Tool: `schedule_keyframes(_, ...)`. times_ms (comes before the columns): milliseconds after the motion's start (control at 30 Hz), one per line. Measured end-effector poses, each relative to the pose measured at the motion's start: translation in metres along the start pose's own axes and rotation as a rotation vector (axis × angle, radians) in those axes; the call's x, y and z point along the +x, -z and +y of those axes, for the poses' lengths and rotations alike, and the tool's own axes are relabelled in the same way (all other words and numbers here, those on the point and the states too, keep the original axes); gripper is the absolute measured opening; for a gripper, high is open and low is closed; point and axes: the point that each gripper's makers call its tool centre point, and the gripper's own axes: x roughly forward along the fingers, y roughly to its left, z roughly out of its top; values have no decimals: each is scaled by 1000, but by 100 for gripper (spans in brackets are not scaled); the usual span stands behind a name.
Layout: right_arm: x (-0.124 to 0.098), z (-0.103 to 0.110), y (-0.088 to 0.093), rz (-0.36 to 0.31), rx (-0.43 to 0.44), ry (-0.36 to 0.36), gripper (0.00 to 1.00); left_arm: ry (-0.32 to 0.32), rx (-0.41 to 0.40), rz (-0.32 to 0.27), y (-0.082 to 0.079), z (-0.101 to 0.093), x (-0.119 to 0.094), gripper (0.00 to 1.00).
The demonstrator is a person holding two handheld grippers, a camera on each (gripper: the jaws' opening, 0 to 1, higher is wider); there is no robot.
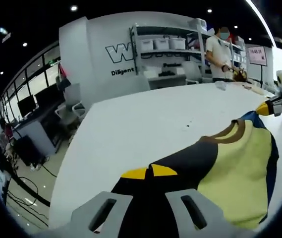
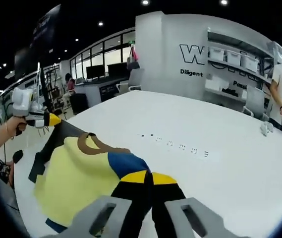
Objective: Fold the garment on the visible template until the final outline fits inside the template.
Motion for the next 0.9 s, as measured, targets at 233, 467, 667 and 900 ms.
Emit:
schedule_keyframes(233, 46, -13, 31, 105, 60, 17, 0, 33, 80, 122, 33, -5, 40, 5)
schedule_keyframes(467, 65, -8, 66, 222, 58, 28, 0, 39, 168, 197, 53, -7, 61, 5)
schedule_keyframes(667, 74, -10, 66, 218, 59, 29, 0, -5, 112, 235, 65, 6, 80, 5)
schedule_keyframes(900, 87, -13, 58, 168, 97, 45, 0, -75, 97, 232, 60, 31, 90, 4)
